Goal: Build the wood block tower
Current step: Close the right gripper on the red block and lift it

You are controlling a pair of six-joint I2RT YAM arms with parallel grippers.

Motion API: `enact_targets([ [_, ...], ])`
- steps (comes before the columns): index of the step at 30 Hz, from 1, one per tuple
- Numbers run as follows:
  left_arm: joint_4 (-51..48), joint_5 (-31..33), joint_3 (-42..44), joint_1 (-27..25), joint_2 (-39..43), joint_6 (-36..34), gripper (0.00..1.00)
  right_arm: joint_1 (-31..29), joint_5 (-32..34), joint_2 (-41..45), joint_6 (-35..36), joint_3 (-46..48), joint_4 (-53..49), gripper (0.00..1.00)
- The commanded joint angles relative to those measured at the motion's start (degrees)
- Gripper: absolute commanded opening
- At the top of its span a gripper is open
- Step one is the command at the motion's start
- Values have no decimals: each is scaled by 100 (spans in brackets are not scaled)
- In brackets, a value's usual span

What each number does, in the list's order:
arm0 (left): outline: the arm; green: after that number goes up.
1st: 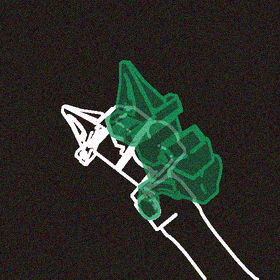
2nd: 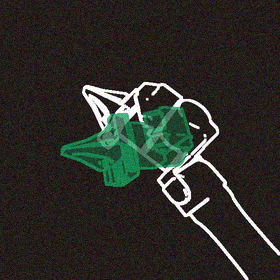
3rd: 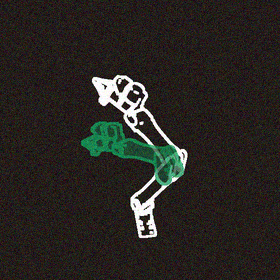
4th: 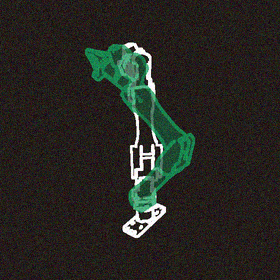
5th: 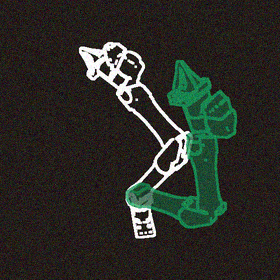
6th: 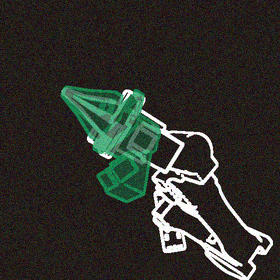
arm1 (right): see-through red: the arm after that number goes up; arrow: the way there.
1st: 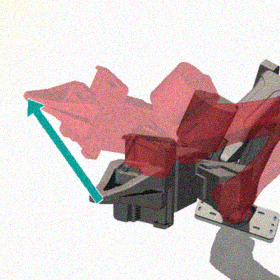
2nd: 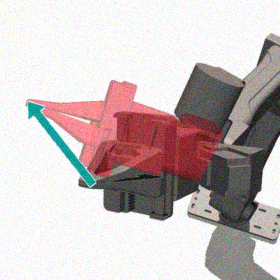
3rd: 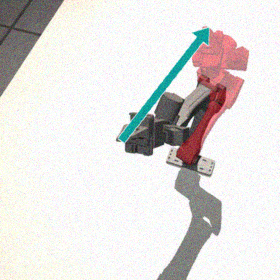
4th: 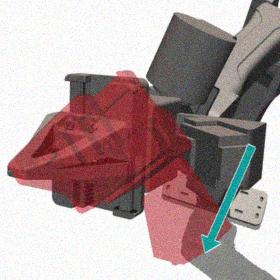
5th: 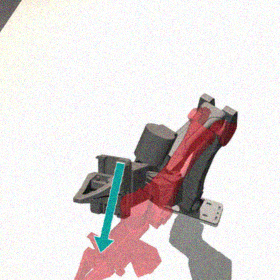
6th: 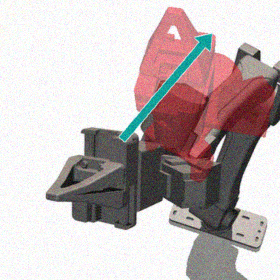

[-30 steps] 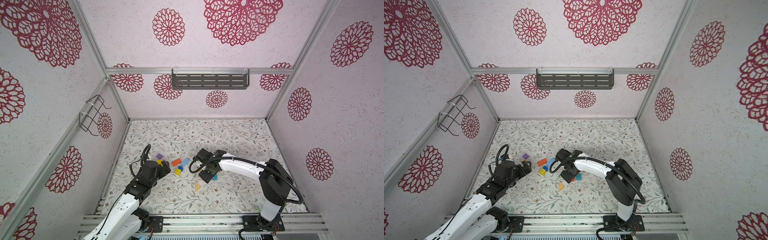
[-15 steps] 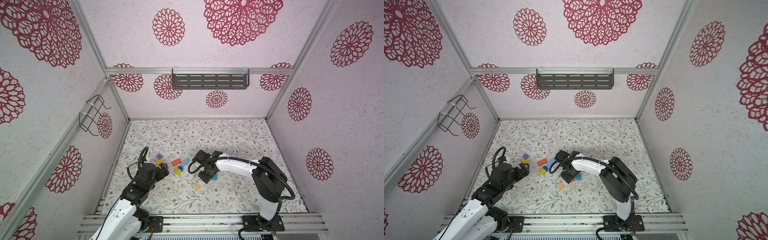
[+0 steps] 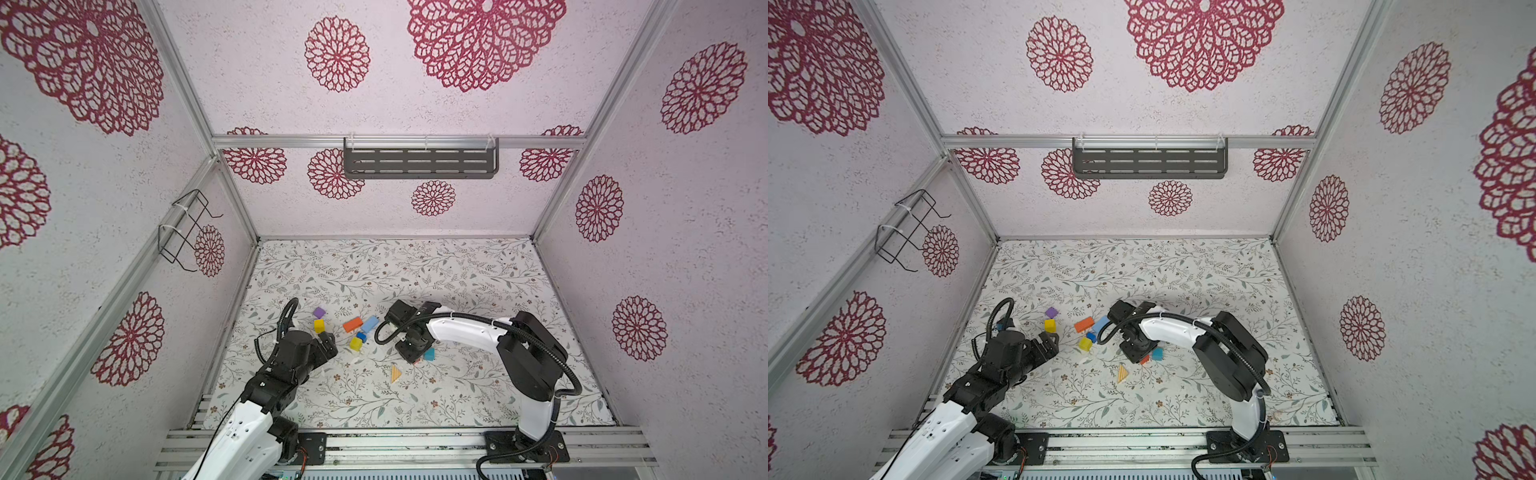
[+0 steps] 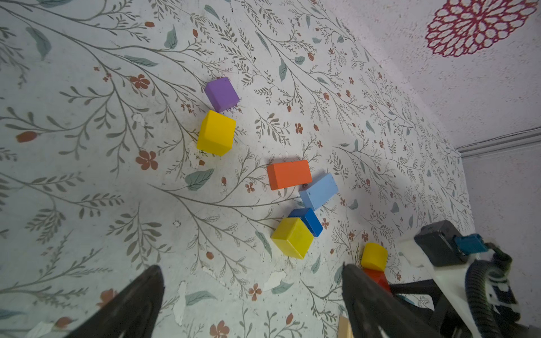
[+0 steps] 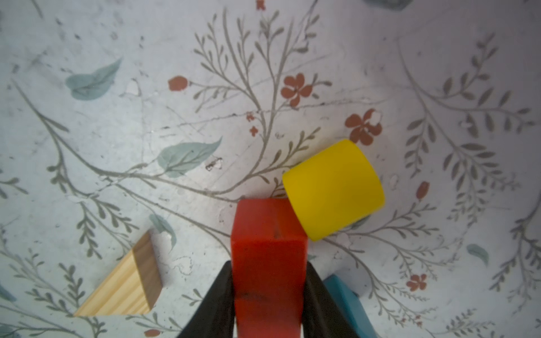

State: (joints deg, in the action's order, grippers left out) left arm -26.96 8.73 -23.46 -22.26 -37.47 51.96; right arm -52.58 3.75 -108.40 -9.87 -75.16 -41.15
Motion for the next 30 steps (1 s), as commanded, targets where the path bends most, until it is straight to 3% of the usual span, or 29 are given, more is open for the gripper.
enact_targets([
  [1, -79, -11, -124, -30, 12, -121, 97, -63, 292, -30, -354, -326, -256, 31],
  [10, -82, -491, -223, -30, -252, -38, 97, -235, 519, -162, -1026, -1116, -841, 21],
  [19, -809, -740, -1024, -26, -480, -128, 97, -151, 815, 228, -1679, -1831, -1457, 21],
  [25, -1124, -897, -1707, -26, -1062, -443, 97, 393, 820, 479, -1834, -1767, -1610, 19],
  [30, -1157, -806, -2074, -29, -1537, -608, 97, 1058, 603, 731, -1526, -1297, -1258, 18],
])
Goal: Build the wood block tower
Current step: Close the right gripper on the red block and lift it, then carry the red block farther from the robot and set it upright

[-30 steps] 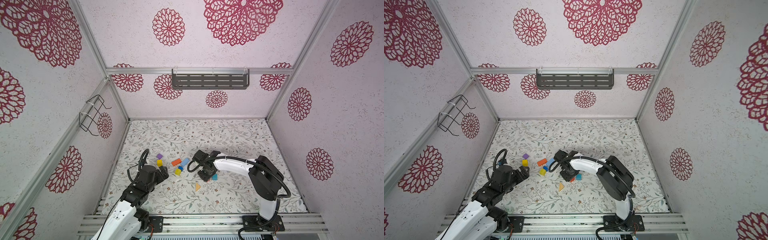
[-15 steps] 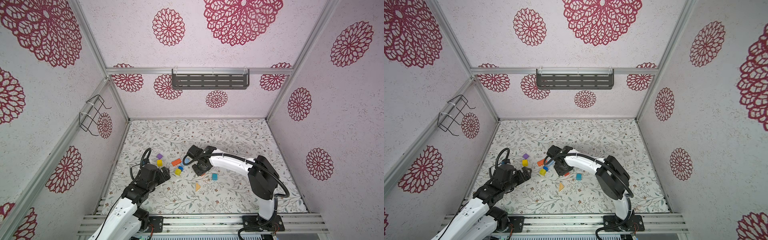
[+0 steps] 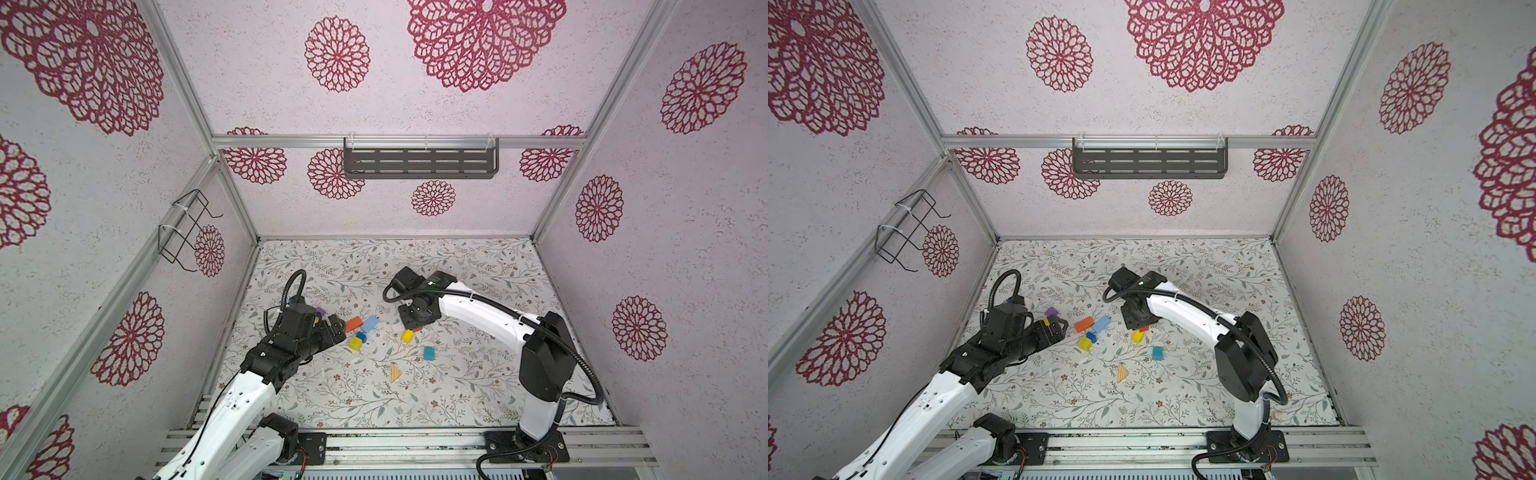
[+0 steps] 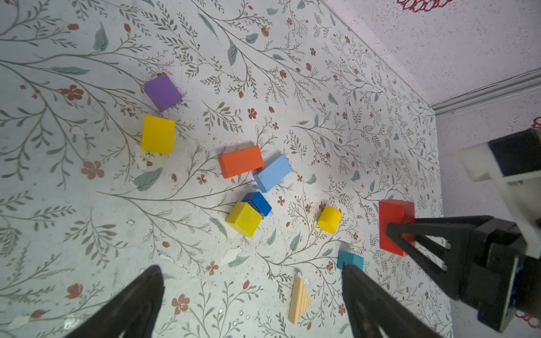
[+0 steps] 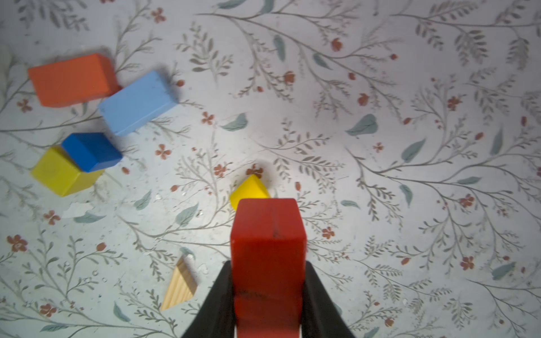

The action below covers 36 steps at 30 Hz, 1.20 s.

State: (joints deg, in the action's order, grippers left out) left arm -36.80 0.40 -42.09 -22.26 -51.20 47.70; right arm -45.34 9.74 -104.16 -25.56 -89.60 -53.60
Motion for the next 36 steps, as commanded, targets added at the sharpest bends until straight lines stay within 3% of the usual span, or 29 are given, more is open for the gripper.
enact_targets([
  [1, -194, 90, -302, -29, -260, -230, 97, 468, -39, 332, 133, 218, 56, 19],
  [8, -840, 861, -1263, -25, -1167, -343, 97, 1429, -309, 148, 742, 437, 428, 18],
  [17, -791, 440, -1536, -59, -1494, -147, 97, 2052, -956, -137, 966, 702, 1082, 18],
  [24, -31, 436, -1119, -67, -1364, -384, 97, 2128, -1066, -774, 931, 285, 1065, 13],
  [29, -469, 375, -1520, -66, -1727, -817, 97, 2116, -1005, -1059, 854, 107, 1132, 13],
  [36, -557, 159, -1543, -135, -2023, -1030, 100, 1973, -633, -1092, 770, 186, 1203, 27],
])
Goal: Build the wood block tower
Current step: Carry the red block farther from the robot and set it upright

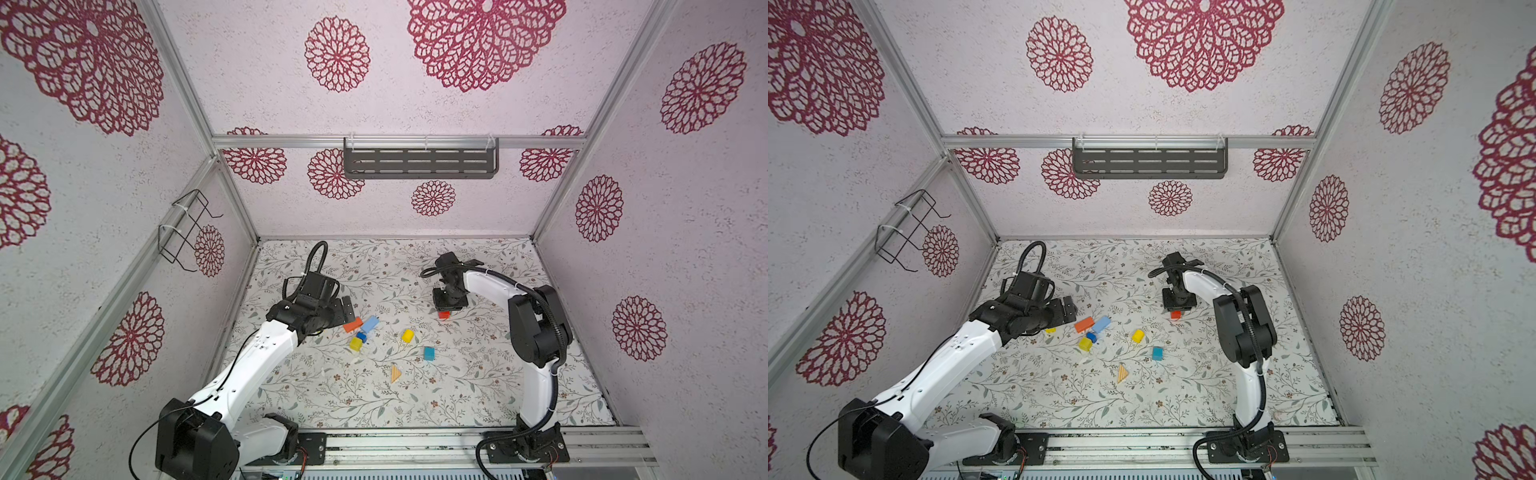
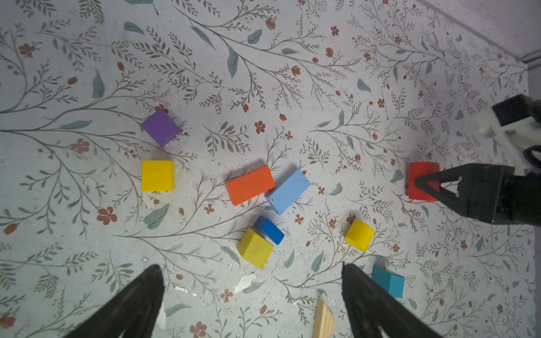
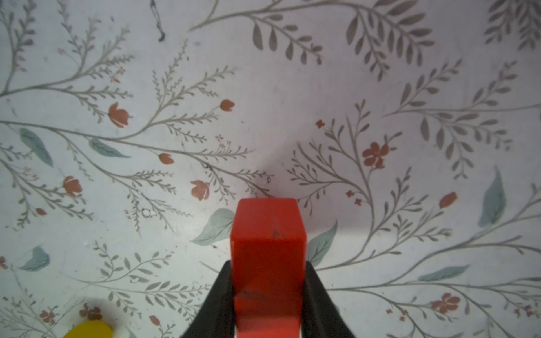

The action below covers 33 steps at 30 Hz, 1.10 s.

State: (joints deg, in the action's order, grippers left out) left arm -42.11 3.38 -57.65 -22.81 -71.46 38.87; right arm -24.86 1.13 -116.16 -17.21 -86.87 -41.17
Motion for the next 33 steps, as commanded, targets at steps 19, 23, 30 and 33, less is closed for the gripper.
enact_targets([
  [19, -1001, 3, -485, -596, -468, -976, 68, -210, 396, 943, 2, 330, 266, 57],
  [23, -1410, 143, -973, -1090, -905, -1322, 70, -202, 293, 1639, 112, 826, 654, 57],
  [30, -1720, 162, -1397, -1245, -1592, -1677, 76, -102, -14, 3104, -55, 2386, 1537, 66],
  [33, -1653, 242, -1407, -1246, -1793, -1716, 77, -12, -155, 3730, -106, 2954, 1710, 72],
])
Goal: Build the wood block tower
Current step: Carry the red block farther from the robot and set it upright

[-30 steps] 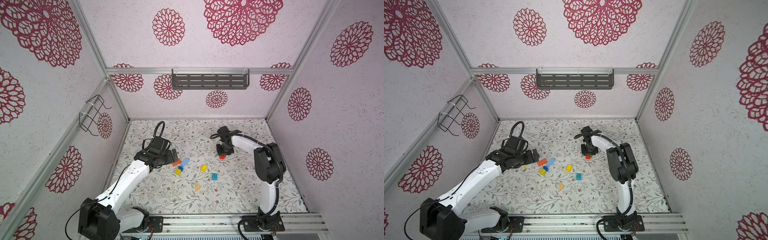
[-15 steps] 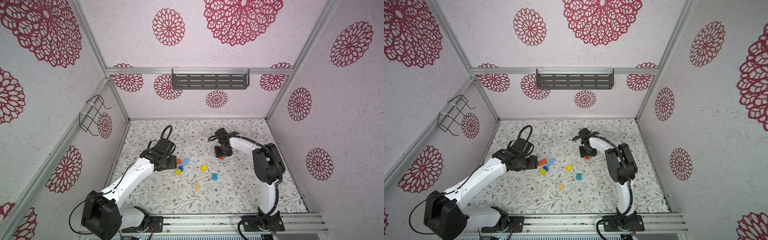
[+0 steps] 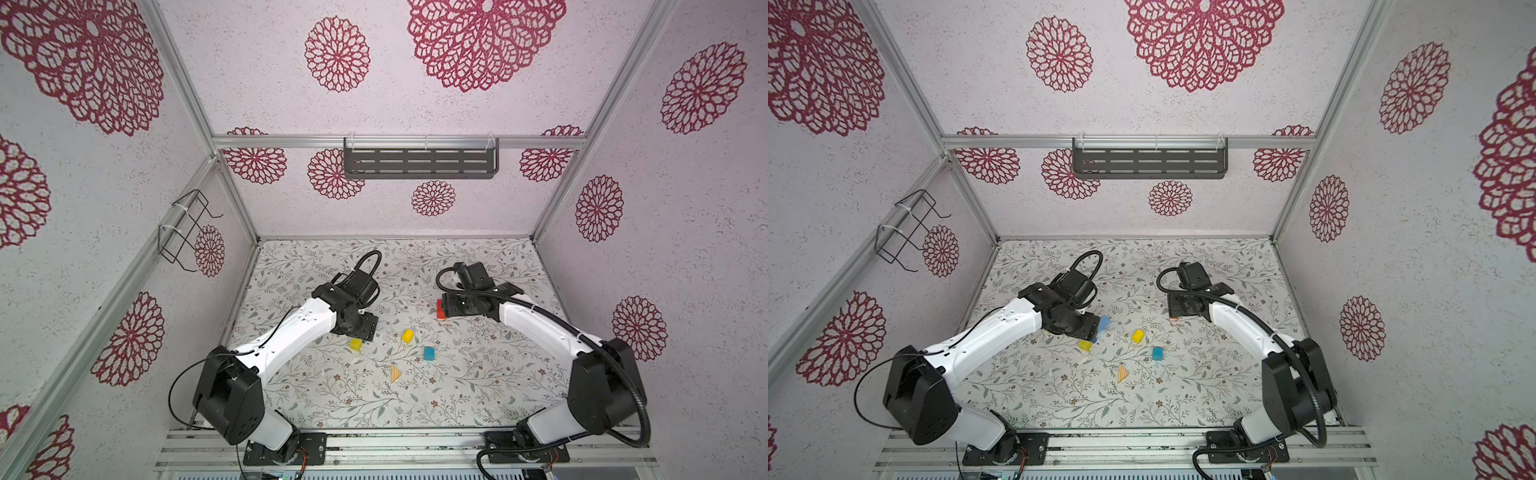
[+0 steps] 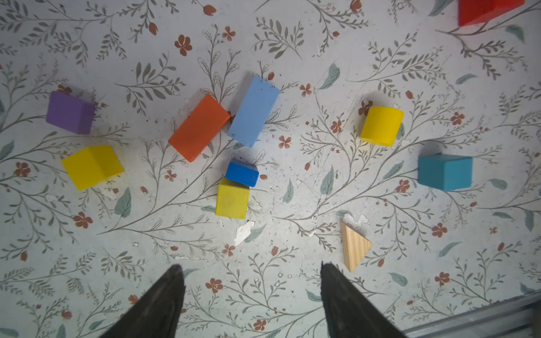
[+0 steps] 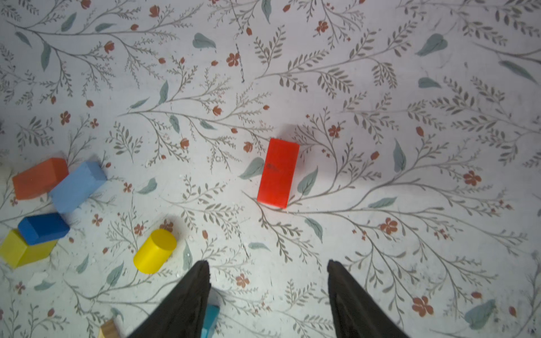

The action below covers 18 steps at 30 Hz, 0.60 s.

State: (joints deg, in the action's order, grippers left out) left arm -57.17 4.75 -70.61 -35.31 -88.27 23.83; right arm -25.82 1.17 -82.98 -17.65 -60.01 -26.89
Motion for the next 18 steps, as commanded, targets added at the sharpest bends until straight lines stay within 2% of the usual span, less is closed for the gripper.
enact_targets([
  [1, -137, 152, -120, 4, -196, -221, 77, 101, -177, 605, -32, 401, 304, 76],
  [4, -78, 209, -153, 6, -440, -248, 77, 143, -200, 1055, 39, 656, 266, 80],
  [8, 57, 192, -171, 2, -750, -252, 75, 217, -222, 1433, 143, 801, 159, 81],
  [11, 113, 330, -172, 4, -984, -274, 66, 252, -249, 1649, 153, 921, 233, 80],
  [13, 94, 384, -170, 5, -1135, -306, 62, 275, -302, 1714, 152, 974, 316, 78],
  [18, 183, 378, -61, 6, -1287, -423, 63, 324, -451, 1637, 155, 1033, 399, 78],
])
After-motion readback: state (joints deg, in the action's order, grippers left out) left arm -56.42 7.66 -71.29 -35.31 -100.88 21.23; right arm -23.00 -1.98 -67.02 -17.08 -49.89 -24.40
